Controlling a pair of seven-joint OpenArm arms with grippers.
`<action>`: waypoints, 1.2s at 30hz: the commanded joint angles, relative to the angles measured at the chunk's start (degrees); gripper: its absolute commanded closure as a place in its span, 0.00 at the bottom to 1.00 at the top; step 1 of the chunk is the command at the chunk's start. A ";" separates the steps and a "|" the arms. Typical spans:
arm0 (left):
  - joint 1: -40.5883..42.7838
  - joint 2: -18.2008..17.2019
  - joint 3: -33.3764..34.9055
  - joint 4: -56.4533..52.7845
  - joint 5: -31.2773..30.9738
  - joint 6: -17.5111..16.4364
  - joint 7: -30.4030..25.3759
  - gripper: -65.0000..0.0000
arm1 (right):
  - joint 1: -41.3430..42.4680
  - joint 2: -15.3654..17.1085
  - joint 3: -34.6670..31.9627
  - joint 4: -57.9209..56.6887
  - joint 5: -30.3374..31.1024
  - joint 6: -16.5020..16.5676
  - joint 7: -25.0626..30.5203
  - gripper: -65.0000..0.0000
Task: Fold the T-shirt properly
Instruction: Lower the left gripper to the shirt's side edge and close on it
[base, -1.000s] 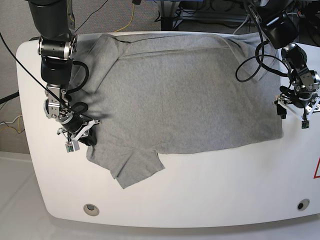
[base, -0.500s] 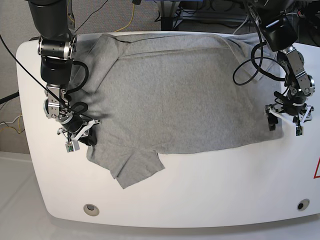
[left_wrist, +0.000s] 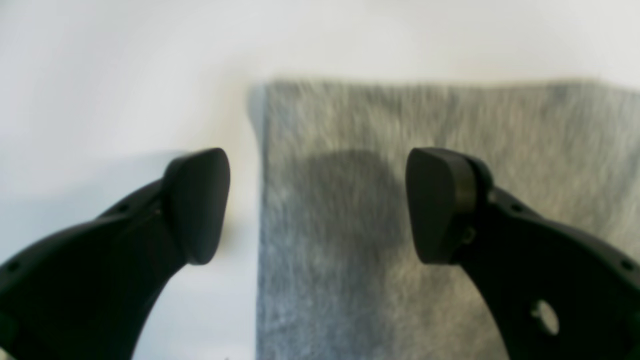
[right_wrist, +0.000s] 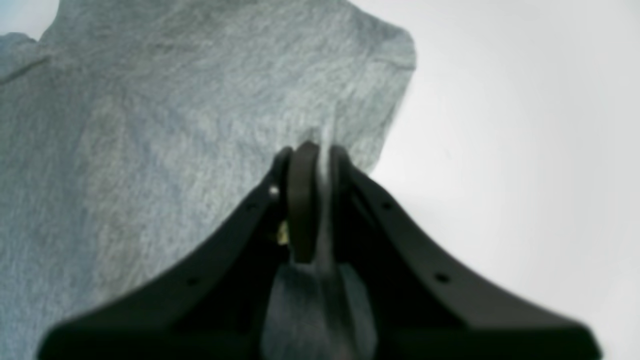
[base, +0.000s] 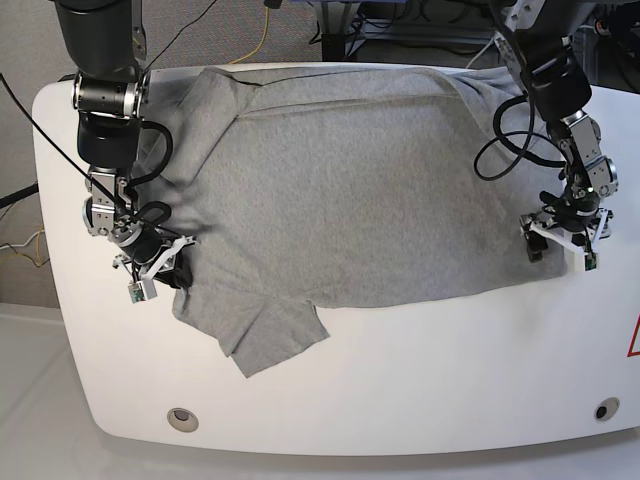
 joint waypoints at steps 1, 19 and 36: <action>-1.49 -1.88 -0.14 0.90 -0.77 0.77 -2.10 0.20 | 0.21 0.85 -0.22 -0.18 -2.33 -0.44 -4.01 0.91; -5.89 -1.88 0.21 -11.76 -0.86 1.30 -8.52 0.20 | 0.21 1.64 -0.22 -0.10 -2.24 -0.35 -4.01 0.91; -7.38 1.28 0.30 -16.50 -0.94 1.12 -9.49 0.20 | 0.21 1.72 -0.13 -0.10 -2.24 -0.35 -4.01 0.91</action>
